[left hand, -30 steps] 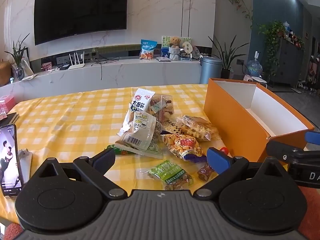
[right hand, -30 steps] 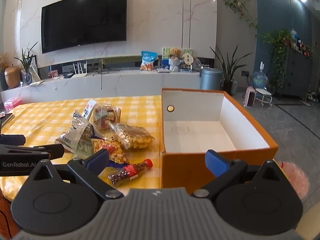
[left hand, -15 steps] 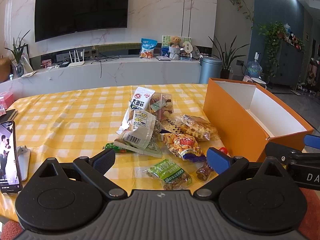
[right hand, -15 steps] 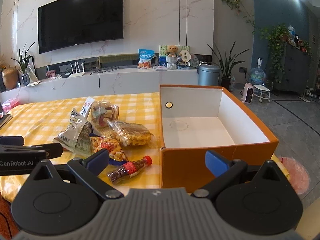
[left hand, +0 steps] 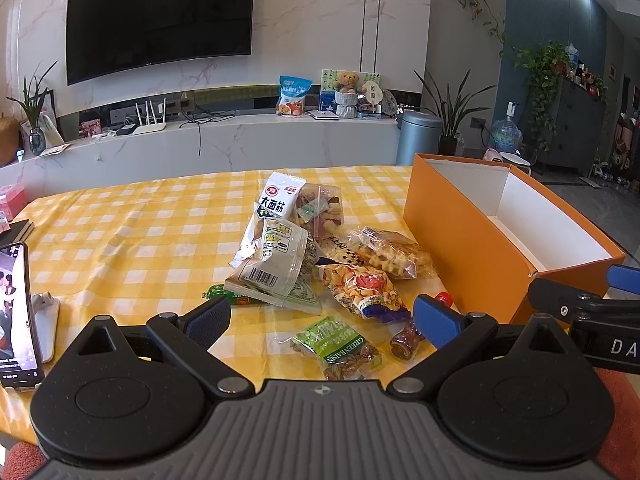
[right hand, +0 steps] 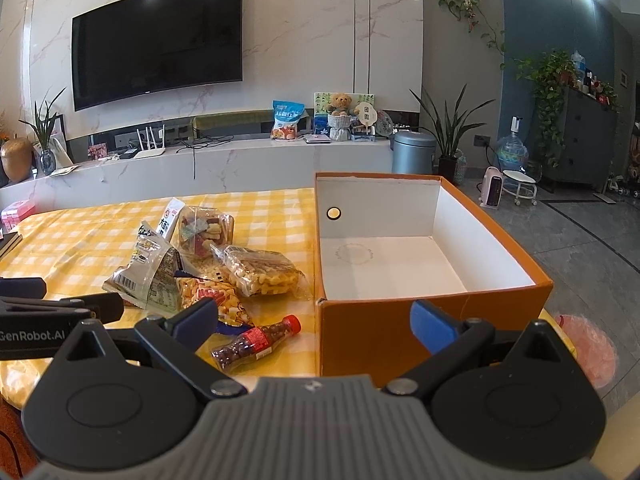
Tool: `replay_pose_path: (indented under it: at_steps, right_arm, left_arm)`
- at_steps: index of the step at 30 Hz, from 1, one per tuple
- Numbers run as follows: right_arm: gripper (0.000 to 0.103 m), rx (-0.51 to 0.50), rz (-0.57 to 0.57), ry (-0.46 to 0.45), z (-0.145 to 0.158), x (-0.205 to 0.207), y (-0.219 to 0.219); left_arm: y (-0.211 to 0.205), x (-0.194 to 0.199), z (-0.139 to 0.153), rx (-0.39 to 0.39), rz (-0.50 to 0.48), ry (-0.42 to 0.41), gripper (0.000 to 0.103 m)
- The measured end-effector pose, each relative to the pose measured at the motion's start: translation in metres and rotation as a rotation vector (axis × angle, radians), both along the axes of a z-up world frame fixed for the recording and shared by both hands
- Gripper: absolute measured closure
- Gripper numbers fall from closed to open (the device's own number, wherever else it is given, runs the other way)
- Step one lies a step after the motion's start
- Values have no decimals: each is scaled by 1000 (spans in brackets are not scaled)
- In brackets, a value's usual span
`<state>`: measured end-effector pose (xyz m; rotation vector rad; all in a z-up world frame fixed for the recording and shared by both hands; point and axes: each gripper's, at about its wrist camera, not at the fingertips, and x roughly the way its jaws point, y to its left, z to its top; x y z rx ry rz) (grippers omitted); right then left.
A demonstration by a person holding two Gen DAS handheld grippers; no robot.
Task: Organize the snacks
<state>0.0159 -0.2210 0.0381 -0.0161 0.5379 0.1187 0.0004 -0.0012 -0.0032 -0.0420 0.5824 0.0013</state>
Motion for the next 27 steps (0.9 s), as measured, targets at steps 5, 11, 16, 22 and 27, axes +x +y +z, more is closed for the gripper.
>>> replay_pose_path:
  at_steps: [5, 11, 16, 22, 27]
  right_arm:
    - [3, 0, -3, 1, 0, 0, -1]
    - [3, 0, -7, -3, 0, 0, -1]
    - [3, -1, -11, -6, 0, -1, -3]
    - [3, 1, -13, -4, -1, -1, -3]
    - [3, -1, -13, 2, -1, 0, -3]
  left_arm:
    - [-1, 0, -1, 2, -2, -1, 0]
    - [-1, 0, -1, 2, -1, -1, 0]
    - [-3, 0, -2, 3, -6, 1, 0]
    - [-3, 0, -2, 3, -6, 0, 0]
    - [-3, 0, -2, 3, -5, 0, 0]
